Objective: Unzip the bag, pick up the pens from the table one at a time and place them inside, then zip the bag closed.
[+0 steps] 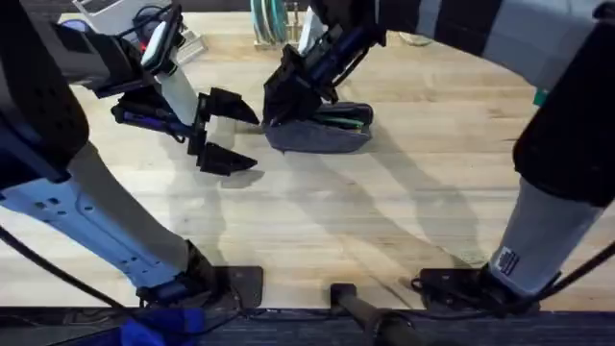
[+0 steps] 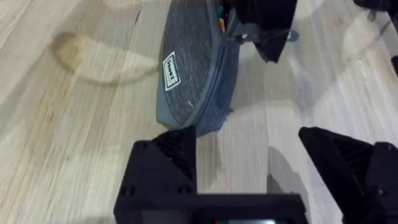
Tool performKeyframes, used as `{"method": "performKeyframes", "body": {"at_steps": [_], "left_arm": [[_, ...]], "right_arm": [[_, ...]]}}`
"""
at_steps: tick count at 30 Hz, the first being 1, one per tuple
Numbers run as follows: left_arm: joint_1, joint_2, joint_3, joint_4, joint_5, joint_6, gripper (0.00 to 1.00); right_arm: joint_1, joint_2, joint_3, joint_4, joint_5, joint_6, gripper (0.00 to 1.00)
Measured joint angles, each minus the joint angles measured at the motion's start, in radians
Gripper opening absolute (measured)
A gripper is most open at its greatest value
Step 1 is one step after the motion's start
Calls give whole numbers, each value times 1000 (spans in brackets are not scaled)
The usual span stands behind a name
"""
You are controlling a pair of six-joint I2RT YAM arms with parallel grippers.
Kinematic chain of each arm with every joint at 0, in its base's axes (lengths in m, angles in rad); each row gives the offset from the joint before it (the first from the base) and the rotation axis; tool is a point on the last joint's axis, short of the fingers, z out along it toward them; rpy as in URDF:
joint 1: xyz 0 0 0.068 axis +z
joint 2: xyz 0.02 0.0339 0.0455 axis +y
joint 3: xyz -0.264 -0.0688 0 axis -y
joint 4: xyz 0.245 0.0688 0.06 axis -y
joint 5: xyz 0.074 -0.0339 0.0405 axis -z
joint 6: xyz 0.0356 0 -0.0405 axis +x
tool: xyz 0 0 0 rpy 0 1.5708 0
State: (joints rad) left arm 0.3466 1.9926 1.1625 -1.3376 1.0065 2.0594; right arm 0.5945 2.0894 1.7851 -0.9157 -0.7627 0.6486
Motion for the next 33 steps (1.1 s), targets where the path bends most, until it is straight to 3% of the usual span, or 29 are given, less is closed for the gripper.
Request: {"method": "performKeyframes", "body": {"at_steps": [18,26,33], "left_arm": [[0,0,0,0,2,0,995],[0,0,0,3,124,0,995],[-2,0,0,10,180,0,996]], "right_arm": [[-67,56,0,2,-205,-67,31],[-100,56,0,2,-247,-81,31],[-100,57,0,2,-252,-82,31]]}}
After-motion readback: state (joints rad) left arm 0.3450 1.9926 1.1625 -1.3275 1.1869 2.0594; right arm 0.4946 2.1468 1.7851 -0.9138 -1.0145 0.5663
